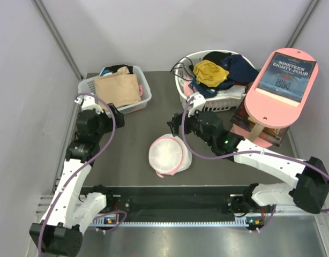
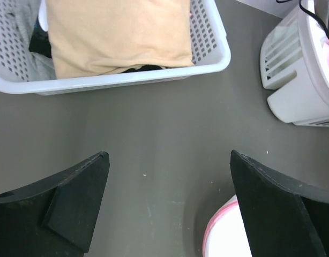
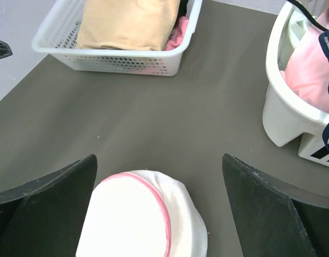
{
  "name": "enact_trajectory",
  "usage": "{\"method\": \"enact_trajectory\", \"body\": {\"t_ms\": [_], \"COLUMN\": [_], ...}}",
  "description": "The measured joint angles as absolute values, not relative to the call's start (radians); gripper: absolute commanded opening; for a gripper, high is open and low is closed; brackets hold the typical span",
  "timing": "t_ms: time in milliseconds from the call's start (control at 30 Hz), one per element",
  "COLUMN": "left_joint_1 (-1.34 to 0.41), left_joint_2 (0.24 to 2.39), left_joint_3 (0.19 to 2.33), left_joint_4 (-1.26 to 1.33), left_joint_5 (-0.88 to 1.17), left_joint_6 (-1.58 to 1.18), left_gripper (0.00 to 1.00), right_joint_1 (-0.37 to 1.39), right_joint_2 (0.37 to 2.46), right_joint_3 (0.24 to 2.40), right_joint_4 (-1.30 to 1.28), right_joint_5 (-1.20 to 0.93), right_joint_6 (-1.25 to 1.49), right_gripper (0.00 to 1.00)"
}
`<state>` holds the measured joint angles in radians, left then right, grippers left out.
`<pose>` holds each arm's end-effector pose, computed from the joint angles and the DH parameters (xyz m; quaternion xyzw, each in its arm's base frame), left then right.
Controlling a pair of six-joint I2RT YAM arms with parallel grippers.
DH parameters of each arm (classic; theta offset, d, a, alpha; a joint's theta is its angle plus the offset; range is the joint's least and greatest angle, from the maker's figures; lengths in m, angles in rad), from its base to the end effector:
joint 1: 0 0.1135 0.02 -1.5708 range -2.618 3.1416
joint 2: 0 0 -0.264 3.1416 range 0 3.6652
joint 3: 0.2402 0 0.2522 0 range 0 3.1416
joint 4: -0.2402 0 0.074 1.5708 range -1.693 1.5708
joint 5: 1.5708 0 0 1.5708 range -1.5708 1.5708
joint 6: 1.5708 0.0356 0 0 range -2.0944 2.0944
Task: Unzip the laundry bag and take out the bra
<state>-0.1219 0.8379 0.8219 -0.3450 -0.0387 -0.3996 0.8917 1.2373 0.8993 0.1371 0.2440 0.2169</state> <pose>0.1905 -0.0220 0.3271 -0.1247 0.8130 -0.1312 0.5535 0.1894 0.2210 0.3167 -0.1818 0.7508 0.2504 0.5835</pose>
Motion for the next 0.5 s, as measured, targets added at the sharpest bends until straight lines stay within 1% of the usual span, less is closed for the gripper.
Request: {"method": "enact_trajectory", "body": {"t_ms": [233, 367, 500], "left_joint_1": [-0.122, -0.126, -0.206], "left_joint_2": [0.839, 0.873, 0.931], "left_joint_3": [0.822, 0.822, 0.809], "left_joint_4": [-0.347, -0.342, -0.323], "left_joint_5": [-0.119, -0.119, -0.138], "left_joint_6": [-0.453, -0.507, -0.534], "left_gripper": [0.99, 0.98, 0.97], "right_joint_1": [0.887, 0.887, 0.887], "right_joint_2": [1.219, 1.2, 1.192], "right_joint_3": [0.875, 0.855, 0.85], "right_joint_4": [0.151, 0.158, 0.161], "right_joint_5": [0.241, 0.239, 0.237], "right_joint_6": [0.216, 0.212, 0.225], "right_gripper": [1.0, 1.0, 1.0]}}
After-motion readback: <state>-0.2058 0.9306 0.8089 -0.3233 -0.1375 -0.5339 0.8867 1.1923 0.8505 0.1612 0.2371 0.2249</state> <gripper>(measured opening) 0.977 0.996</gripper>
